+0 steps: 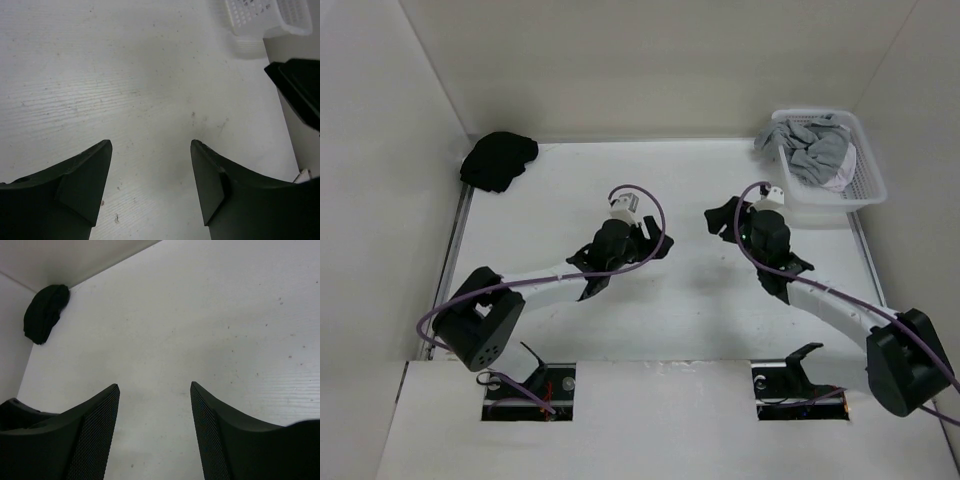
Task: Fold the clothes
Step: Grab the tank top from the pile, then move the tank top to the center of the board, then flatten the tank top out
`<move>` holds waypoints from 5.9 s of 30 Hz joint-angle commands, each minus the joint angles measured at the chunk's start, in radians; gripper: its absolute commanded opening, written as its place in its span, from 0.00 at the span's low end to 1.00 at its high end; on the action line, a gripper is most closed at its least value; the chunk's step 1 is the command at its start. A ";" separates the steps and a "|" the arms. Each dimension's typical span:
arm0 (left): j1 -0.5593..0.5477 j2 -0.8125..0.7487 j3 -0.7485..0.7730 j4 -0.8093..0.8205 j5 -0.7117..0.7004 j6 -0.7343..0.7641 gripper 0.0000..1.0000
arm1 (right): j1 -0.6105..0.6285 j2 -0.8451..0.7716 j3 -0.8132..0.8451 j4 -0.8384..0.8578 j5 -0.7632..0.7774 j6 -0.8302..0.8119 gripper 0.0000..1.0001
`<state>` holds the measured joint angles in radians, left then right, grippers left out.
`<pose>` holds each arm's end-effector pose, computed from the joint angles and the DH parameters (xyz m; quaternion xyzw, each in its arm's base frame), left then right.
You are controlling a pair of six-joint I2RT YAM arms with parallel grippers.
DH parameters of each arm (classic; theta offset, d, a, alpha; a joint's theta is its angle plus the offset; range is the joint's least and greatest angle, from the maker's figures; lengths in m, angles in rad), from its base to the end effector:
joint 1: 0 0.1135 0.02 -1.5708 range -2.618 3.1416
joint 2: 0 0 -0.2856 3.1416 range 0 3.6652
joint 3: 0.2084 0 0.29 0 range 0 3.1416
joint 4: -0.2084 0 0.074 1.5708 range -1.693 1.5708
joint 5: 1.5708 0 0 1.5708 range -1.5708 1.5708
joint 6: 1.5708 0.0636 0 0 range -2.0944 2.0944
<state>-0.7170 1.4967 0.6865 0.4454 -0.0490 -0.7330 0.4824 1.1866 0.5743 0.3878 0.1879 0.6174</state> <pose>0.2782 -0.2384 0.1851 -0.0205 0.8233 -0.3609 0.4377 0.2825 0.1345 0.2339 0.1109 0.7727 0.2618 0.5675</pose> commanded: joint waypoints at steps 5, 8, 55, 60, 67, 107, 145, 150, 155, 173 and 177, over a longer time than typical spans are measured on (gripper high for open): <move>-0.051 0.005 -0.031 0.007 0.043 0.063 0.65 | -0.144 0.086 0.257 -0.087 0.022 -0.024 0.34; -0.068 -0.016 -0.042 0.021 0.040 0.061 0.65 | -0.210 0.125 0.338 -0.136 0.027 -0.036 0.19; 0.047 0.017 -0.168 0.243 0.074 0.003 0.33 | -0.730 0.694 0.980 -0.181 -0.053 0.088 0.04; 0.063 -0.007 -0.196 0.274 0.075 -0.011 0.33 | -0.638 0.469 0.928 -0.144 -0.073 0.079 0.04; 0.156 -0.049 -0.254 0.320 0.103 -0.089 0.33 | -0.438 0.223 0.987 -0.196 -0.093 0.032 0.04; 0.084 -0.517 -0.348 -0.474 -0.515 -0.048 0.60 | 0.265 -0.162 -0.093 -0.621 0.263 0.380 0.53; 0.078 -1.148 -0.043 -0.640 -0.405 0.077 0.16 | 0.556 -0.381 0.688 -0.687 0.538 -0.291 0.03; 0.057 -1.127 -0.142 -0.649 -0.397 0.000 0.17 | 0.196 -0.179 0.581 -0.551 0.135 -0.164 0.03; 0.090 -0.965 -0.217 -0.599 -0.422 -0.055 0.42 | -0.037 0.319 0.855 -0.395 -0.088 -0.117 0.02; 0.248 -0.560 -0.349 -0.298 -0.293 -0.078 0.51 | 0.265 0.263 0.236 -0.385 0.064 0.091 0.14; 0.232 -0.494 -0.324 -0.226 -0.301 -0.069 0.54 | 0.310 0.286 0.188 -0.383 0.067 0.145 0.38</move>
<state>-0.4740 0.9779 0.3393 0.0479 -0.3740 -0.7933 0.7727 1.4761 0.7692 -0.0566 0.2050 0.6781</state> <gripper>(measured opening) 0.532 0.294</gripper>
